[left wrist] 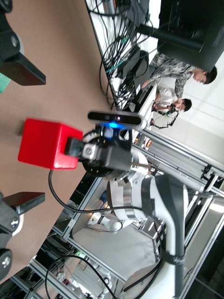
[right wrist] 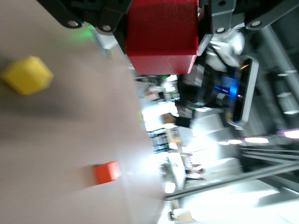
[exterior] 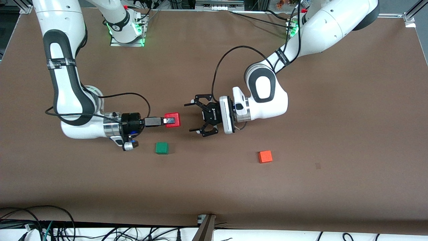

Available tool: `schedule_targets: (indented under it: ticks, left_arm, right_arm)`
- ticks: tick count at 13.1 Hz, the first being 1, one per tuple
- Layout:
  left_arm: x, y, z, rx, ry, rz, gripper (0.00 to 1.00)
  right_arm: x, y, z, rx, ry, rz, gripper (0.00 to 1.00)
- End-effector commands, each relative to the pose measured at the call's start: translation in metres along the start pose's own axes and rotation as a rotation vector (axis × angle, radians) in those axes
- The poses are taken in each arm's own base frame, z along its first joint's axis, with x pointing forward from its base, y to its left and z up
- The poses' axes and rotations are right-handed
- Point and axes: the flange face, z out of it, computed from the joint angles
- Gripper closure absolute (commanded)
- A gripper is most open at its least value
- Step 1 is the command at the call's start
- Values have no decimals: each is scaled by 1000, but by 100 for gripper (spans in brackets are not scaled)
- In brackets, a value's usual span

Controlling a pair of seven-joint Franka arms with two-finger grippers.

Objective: Pass red block to right arm, stack on blue
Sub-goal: 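Carry the red cube over the blue cube while the left gripper withdraws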

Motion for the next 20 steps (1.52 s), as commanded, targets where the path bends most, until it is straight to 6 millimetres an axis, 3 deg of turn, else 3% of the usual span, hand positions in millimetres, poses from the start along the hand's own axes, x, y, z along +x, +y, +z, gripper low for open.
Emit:
schedule_targets:
  ticks: [1, 3, 5, 10, 14, 18, 20]
  left_arm:
    - [17, 8, -25, -3, 6, -51, 0]
    - [22, 13, -27, 0, -3, -63, 0]
    - [28, 12, -32, 8, -52, -49, 0]
    - [62, 18, -50, 18, -220, -77, 0]
    - [92, 19, -99, 9, -456, -166, 0]
    - [103, 25, -145, 96, -753, -311, 0]
    - [113, 19, -183, 182, -877, -374, 0]
  right_arm:
    - [-5, -8, -30, -216, -14, -64, 100]
    - [-4, -7, -61, -444, -33, -112, 100]
    - [-2, 7, -86, -715, -52, -158, 100]
    - [-2, 15, -129, -1066, -51, -201, 100]
    - [-11, 32, -149, -1201, -39, -218, 100]
    - [-19, 61, -148, -1242, 30, -257, 100]
    - [-24, 76, -141, -1253, 53, -272, 100]
